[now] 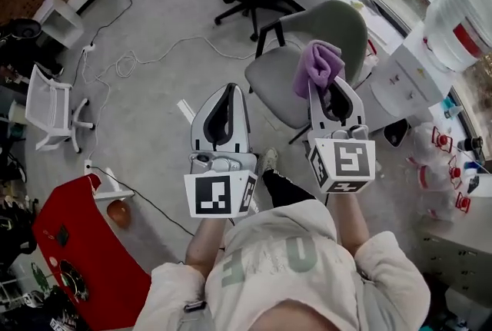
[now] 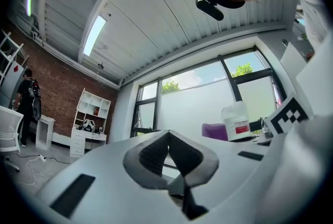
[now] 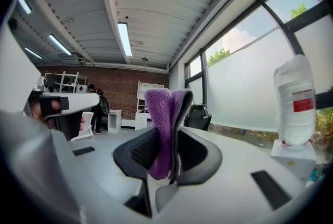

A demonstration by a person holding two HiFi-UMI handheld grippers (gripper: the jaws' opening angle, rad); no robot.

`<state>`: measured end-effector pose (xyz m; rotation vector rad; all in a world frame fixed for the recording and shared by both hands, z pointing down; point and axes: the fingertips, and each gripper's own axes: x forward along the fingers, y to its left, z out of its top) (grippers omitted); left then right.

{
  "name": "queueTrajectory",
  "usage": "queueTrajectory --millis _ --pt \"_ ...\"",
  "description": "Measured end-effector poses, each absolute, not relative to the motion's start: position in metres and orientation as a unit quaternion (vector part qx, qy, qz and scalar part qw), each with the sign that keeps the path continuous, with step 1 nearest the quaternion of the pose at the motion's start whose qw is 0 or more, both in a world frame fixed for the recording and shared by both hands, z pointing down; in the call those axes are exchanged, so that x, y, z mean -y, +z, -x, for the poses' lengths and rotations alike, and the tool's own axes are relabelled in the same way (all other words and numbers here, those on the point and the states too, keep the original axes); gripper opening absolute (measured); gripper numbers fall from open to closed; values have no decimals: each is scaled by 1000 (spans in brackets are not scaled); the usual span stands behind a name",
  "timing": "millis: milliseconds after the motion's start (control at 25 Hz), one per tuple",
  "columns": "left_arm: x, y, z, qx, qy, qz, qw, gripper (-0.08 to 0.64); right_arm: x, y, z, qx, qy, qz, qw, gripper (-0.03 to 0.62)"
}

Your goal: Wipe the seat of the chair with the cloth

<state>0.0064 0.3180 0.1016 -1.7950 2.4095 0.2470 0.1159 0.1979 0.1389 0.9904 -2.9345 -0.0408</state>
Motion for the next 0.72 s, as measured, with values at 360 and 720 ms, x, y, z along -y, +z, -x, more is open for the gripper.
queueTrajectory --millis 360,720 --pt "-179 95 108 -788 78 609 49 12 -63 115 -37 928 -22 -372 16 92" --pt "-77 94 144 -737 89 670 34 12 7 129 -14 900 1 -435 39 92"
